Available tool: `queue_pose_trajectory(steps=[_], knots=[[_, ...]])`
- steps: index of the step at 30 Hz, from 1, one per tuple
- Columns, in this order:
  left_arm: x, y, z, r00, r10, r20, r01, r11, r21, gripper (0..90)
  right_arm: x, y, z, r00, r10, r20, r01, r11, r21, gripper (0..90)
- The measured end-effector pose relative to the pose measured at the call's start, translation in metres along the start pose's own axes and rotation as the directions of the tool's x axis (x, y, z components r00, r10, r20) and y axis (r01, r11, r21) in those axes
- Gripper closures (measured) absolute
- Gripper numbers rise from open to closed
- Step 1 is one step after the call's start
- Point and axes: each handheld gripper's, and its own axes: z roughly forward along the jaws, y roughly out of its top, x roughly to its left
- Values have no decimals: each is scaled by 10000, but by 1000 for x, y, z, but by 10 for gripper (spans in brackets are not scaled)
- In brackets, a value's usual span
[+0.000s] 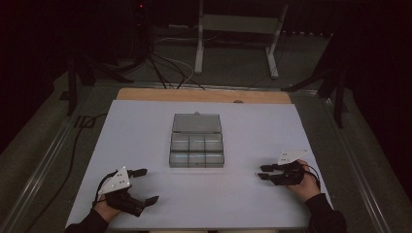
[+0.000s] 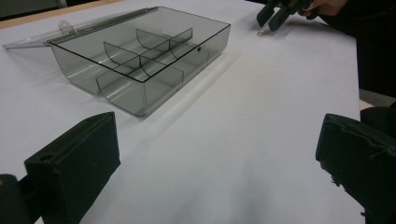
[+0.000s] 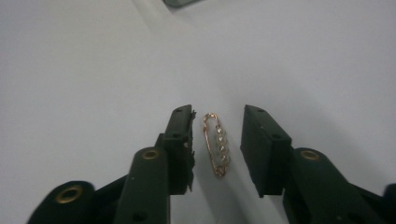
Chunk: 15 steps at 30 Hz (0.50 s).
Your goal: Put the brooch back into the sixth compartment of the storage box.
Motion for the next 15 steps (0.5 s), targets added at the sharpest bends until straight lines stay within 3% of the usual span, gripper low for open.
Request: queue_pose_trajectory(steps=[15], knots=[[0,0,0,10000,25,7,-25,10000,30,11,-3,3,4,9994,-246,244,230,9978,615,825]])
